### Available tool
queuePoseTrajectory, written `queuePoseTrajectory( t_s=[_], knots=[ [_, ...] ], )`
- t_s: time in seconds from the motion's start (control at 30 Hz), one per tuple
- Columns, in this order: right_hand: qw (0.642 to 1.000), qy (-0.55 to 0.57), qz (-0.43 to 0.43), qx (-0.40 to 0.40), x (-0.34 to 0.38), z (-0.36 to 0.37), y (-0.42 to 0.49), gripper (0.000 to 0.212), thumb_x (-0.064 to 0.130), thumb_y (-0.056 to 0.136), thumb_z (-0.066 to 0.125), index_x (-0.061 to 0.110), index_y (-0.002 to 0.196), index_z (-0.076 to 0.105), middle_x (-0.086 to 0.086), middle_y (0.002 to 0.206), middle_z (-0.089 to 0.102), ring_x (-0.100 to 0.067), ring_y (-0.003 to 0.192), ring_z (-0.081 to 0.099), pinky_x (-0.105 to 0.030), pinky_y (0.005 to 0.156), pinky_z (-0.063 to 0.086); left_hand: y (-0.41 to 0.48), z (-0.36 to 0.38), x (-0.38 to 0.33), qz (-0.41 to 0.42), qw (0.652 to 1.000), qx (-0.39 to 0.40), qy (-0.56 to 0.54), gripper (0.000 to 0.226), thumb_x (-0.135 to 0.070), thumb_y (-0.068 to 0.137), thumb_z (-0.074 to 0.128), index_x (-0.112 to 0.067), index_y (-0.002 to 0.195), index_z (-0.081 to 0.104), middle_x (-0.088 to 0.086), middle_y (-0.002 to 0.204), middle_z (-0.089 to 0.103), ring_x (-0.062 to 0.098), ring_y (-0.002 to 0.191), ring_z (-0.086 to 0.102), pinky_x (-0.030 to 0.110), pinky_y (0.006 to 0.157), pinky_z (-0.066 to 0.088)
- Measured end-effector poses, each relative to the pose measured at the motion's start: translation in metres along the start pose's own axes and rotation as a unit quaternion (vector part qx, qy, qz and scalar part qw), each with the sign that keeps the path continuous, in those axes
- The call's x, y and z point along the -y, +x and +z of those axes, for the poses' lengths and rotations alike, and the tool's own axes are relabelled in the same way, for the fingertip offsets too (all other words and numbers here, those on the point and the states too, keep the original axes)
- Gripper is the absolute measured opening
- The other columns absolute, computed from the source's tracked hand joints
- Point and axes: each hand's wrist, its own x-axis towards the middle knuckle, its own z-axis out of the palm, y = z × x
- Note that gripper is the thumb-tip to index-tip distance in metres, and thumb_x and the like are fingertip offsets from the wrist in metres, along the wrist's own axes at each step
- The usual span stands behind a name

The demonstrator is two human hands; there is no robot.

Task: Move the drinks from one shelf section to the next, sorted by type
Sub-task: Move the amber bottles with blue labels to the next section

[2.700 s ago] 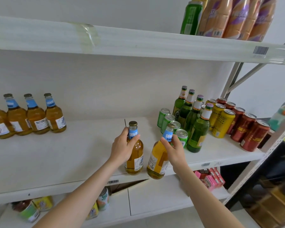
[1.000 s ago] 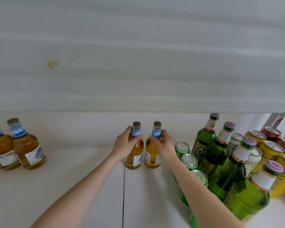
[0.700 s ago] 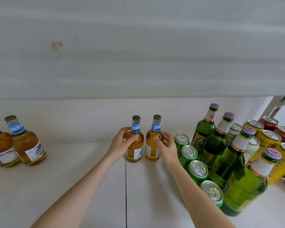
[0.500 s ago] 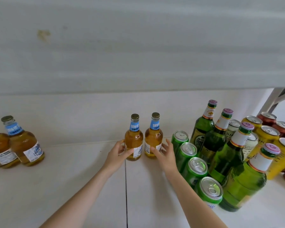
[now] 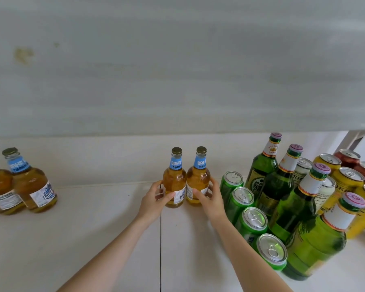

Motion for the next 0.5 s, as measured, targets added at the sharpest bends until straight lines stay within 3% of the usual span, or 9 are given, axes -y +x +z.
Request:
queuePoseTrajectory(
  t_s=[0.17,0.4,0.5],
  knots=[
    [1.0,0.01,0.0,-0.009,-0.0017,-0.0017,0.0027,0.069,0.018,0.084,0.075,0.026,0.141,0.037,0.005,0.129,0.057,-0.015,0.117,0.056,-0.039,0.1,0.05,0.0018,0.0039,-0.0009,0.001,1.0,-0.004,-0.006,0.064,-0.043,0.086,0.071,-0.025,0.141,0.044,0.009,0.139,0.056,0.024,0.124,0.055,0.038,0.099,0.049],
    [1.0,0.009,-0.003,-0.008,-0.0022,-0.0032,0.0041,0.068,0.017,0.085,0.074,0.027,0.14,0.036,0.005,0.129,0.055,-0.014,0.115,0.056,-0.025,0.089,0.05,0.0038,0.0072,-0.0004,-0.003,1.0,-0.011,0.006,0.064,-0.045,0.086,0.07,-0.025,0.141,0.044,0.009,0.139,0.055,0.025,0.123,0.055,0.036,0.097,0.049],
    [1.0,0.003,-0.004,-0.009,-0.0025,-0.0029,0.0038,0.067,0.018,0.085,0.075,0.029,0.139,0.036,0.007,0.126,0.055,-0.014,0.117,0.056,-0.024,0.089,0.049,0.0038,0.0049,0.0005,0.003,1.0,-0.003,0.021,0.064,-0.047,0.087,0.068,-0.026,0.142,0.042,0.008,0.14,0.055,0.026,0.124,0.055,0.036,0.097,0.048]
  ],
)
